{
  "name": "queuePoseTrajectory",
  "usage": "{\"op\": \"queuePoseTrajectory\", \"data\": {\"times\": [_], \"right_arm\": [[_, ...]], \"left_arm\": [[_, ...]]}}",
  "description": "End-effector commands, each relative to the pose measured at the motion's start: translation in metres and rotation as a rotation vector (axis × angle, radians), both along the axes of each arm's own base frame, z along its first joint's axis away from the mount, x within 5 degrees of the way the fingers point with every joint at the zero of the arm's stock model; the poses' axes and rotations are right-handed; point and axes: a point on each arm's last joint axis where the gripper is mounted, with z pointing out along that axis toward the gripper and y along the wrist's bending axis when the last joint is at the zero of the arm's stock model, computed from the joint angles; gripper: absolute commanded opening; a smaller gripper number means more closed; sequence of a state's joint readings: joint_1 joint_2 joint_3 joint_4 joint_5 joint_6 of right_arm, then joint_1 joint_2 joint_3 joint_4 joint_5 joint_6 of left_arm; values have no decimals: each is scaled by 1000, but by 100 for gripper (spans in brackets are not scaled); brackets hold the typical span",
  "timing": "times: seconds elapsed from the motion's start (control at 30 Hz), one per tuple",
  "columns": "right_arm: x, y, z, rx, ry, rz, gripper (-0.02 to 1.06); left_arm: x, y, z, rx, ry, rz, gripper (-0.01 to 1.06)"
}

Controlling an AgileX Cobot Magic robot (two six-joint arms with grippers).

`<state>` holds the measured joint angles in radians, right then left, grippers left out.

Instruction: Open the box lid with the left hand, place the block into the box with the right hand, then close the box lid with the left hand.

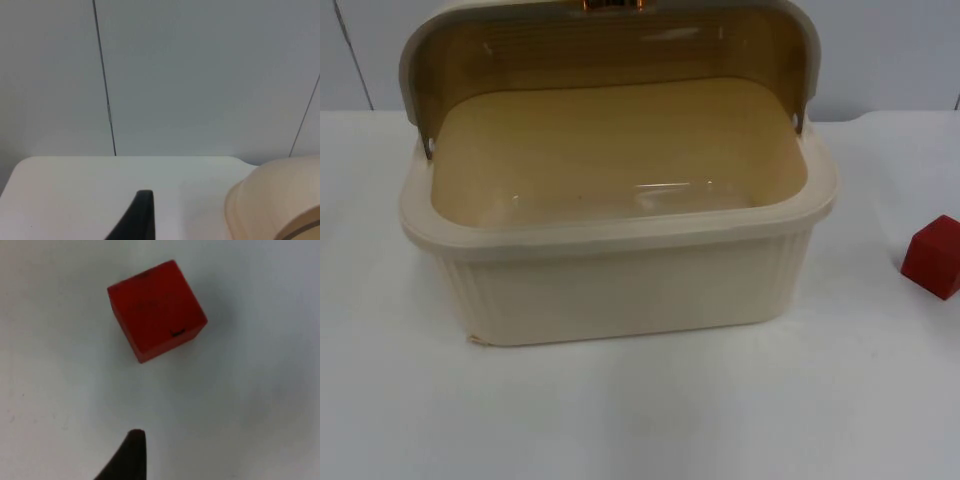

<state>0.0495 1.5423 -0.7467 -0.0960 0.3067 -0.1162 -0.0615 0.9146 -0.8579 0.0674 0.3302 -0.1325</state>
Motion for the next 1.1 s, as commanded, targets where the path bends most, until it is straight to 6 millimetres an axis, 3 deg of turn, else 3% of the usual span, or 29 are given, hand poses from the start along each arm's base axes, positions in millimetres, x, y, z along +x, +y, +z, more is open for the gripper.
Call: {"op": "queuePoseTrajectory", "data": {"times": [0.0,0.1,0.2,0.3,0.43,0.73,1.07], "right_arm": [[2,-2,-8,-11,12,18,105],[4,-2,-19,23,46,36,105],[9,-15,-32,109,102,14,105],[13,-28,-34,216,117,-16,105],[18,-31,-33,249,95,12,105],[24,1,-44,197,92,102,105],[30,20,-48,93,23,178,105]], "left_arm": [[-1,1,3,9,-9,4,103],[-1,1,3,13,-10,5,103],[-1,2,3,27,-11,5,103],[-1,2,3,29,-11,5,103],[-1,2,3,29,-11,5,103],[-1,2,2,29,-9,5,103],[-2,2,1,34,10,7,103]]}}
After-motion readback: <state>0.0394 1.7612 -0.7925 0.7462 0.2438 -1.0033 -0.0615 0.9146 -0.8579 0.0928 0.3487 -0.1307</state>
